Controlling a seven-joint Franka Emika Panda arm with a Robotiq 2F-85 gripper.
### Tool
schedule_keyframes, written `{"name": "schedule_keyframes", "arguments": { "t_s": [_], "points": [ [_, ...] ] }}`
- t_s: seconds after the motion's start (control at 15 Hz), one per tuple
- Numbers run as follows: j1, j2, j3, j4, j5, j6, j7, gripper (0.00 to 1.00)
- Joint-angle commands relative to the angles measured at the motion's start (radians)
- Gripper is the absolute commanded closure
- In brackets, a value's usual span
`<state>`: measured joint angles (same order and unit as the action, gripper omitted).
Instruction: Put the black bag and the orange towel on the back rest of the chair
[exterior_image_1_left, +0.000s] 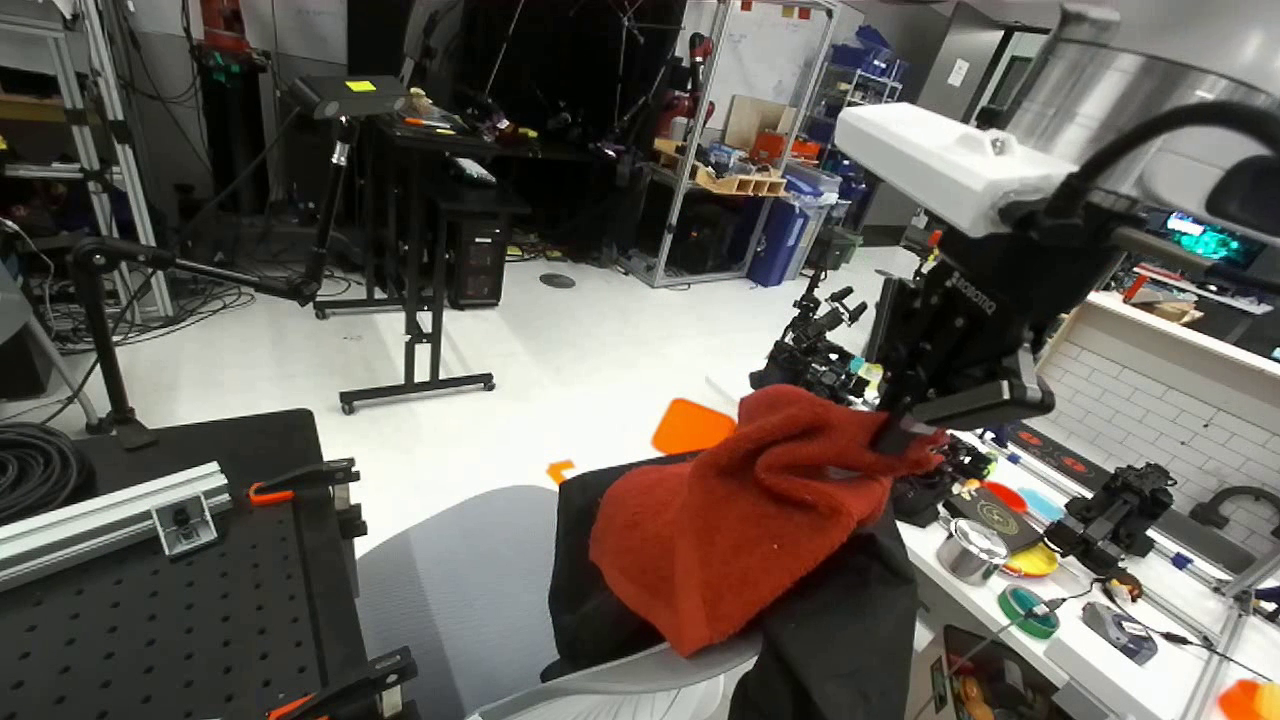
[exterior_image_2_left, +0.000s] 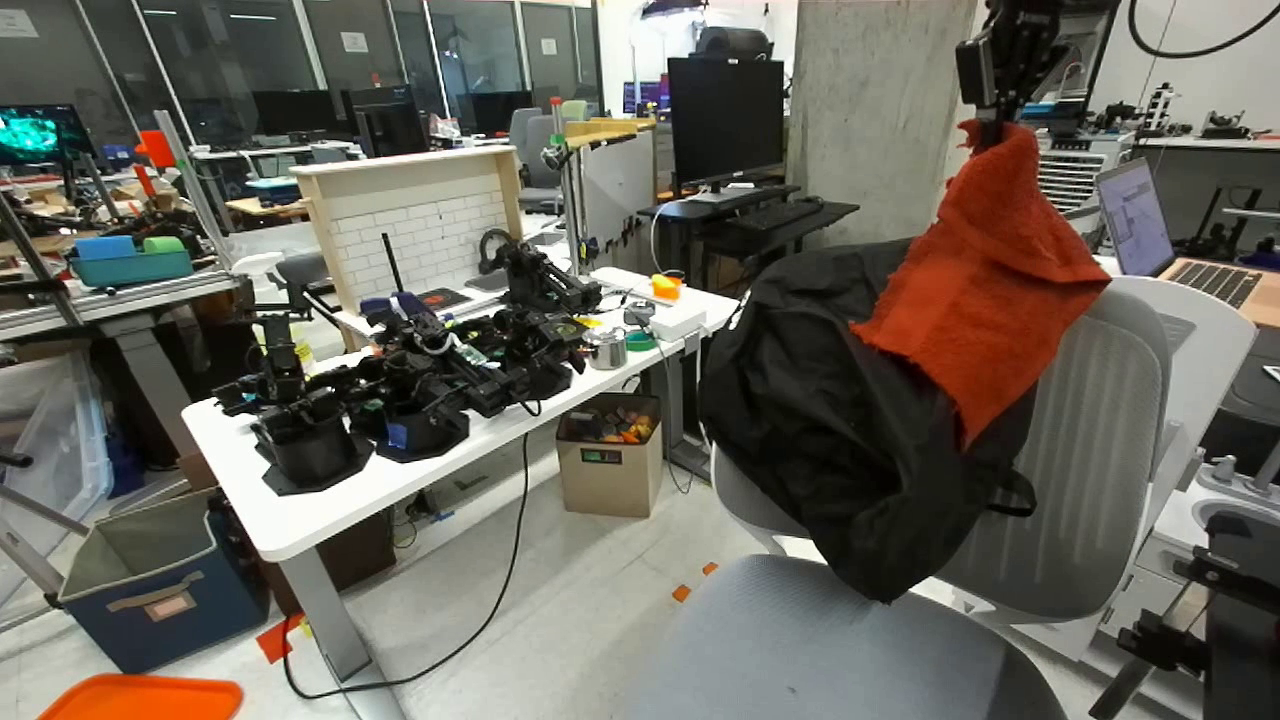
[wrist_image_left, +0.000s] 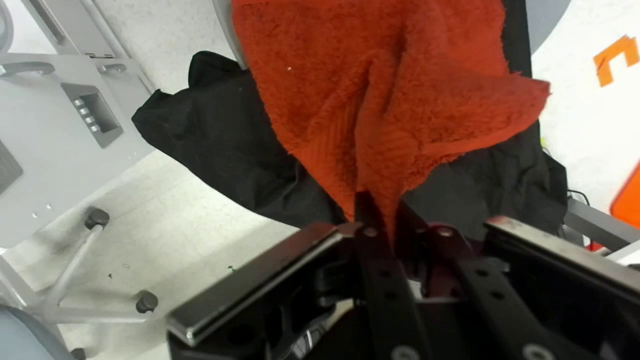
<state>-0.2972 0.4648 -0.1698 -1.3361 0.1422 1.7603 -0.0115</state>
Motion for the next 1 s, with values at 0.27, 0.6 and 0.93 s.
{"name": "schedule_keyframes", "arguments": {
  "t_s": [0.27,0.6,0.93],
  "points": [
    [-0.114,0.131,0.000,0.262,0.058,-0.113,-0.009,0.98],
    [-0.153,0.232,0.006,0.360,0.053,-0.130,0.002,0.98],
    [-0.147,0.315,0.011,0.423,0.034,-0.139,0.026,0.66]
  ]
}}
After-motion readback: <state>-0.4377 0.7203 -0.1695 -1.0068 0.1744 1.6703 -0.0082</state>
